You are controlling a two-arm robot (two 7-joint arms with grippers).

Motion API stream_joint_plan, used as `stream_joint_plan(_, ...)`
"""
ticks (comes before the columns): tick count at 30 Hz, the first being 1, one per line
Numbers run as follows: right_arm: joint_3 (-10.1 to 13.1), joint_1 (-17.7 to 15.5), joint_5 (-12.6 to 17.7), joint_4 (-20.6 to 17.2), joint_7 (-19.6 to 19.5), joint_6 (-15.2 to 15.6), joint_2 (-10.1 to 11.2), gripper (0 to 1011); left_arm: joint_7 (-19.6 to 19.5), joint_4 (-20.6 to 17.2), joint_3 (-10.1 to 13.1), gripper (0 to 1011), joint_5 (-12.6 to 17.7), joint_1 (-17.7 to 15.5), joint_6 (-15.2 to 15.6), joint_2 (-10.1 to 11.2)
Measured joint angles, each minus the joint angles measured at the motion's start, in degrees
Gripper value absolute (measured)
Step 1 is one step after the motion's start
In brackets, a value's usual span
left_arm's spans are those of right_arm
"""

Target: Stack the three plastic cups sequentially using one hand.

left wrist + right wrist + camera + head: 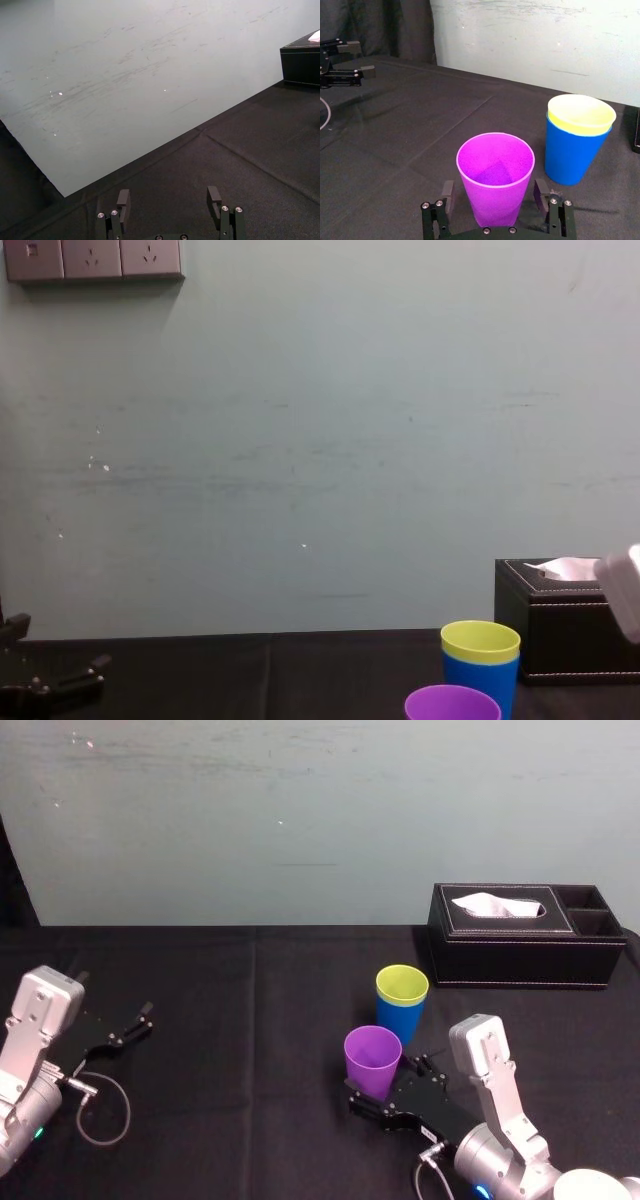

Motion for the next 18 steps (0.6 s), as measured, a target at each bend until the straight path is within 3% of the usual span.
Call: stream_joint_plan(18, -0.2, 3.0, -1.5, 3.7, -0.9, -0.1, -2.3, 1003, 0.0, 0.0, 0.0, 1000, 0.0, 0.0, 0.0, 0.0)
